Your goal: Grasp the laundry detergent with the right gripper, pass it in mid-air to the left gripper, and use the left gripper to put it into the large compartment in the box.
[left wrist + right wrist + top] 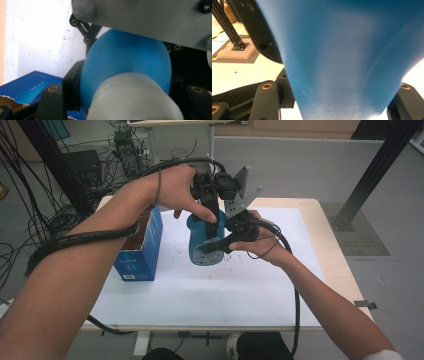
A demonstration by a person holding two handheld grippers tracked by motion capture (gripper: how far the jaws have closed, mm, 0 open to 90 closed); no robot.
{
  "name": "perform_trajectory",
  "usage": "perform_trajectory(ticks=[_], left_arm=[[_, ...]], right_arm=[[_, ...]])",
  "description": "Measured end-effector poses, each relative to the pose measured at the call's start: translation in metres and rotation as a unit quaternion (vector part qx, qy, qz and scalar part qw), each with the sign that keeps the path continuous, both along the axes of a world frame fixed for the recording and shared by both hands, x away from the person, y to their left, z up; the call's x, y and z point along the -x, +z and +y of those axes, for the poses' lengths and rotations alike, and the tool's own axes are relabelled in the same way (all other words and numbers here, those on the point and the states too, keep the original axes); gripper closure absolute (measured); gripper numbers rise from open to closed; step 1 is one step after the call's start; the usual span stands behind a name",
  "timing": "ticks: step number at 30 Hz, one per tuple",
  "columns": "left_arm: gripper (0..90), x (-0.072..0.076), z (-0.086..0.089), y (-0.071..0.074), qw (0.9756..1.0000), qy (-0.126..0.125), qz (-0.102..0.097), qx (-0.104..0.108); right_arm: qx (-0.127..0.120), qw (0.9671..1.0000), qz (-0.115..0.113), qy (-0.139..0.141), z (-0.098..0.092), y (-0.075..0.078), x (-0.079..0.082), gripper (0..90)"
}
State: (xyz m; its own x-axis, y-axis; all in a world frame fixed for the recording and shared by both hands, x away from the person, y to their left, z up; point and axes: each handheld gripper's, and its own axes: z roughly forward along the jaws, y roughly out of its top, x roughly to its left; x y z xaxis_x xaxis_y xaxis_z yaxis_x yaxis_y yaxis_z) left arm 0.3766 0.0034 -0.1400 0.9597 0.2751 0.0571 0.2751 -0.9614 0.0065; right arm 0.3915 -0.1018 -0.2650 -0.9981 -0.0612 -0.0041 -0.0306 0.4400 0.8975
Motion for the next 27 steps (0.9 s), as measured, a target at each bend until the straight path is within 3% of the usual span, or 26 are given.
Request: perform_trajectory(ticks=[8,13,17,22,27], left_arm=[[36.2,-0.002,0.002,0.000,1.0000,0.007,-0.003,-0.004],[36.2,-0.006,0.005,0.001,0.9998,0.021,-0.005,-0.001],[36.2,-0.010,0.009,0.005,0.9993,0.036,-0.006,-0.002],[36.1,-0.016,0.014,0.009,0.9979,0.065,-0.008,0.000],[36.1,-0.020,0.019,0.016,0.9960,0.089,-0.009,-0.002]], right_arm=[[0.000,0.9998,0.007,-0.020,-0.006,-0.001,-0.002,23.0],[0.018,0.9991,0.016,-0.035,-0.010,-0.003,-0.005,15.0],[0.046,0.9966,0.044,-0.052,-0.016,-0.006,-0.007,9.4],[0.066,0.9932,0.037,-0.089,-0.026,-0.001,-0.007,6.2],[0.082,0.9904,0.036,-0.106,-0.036,0.004,-0.007,5.7]])
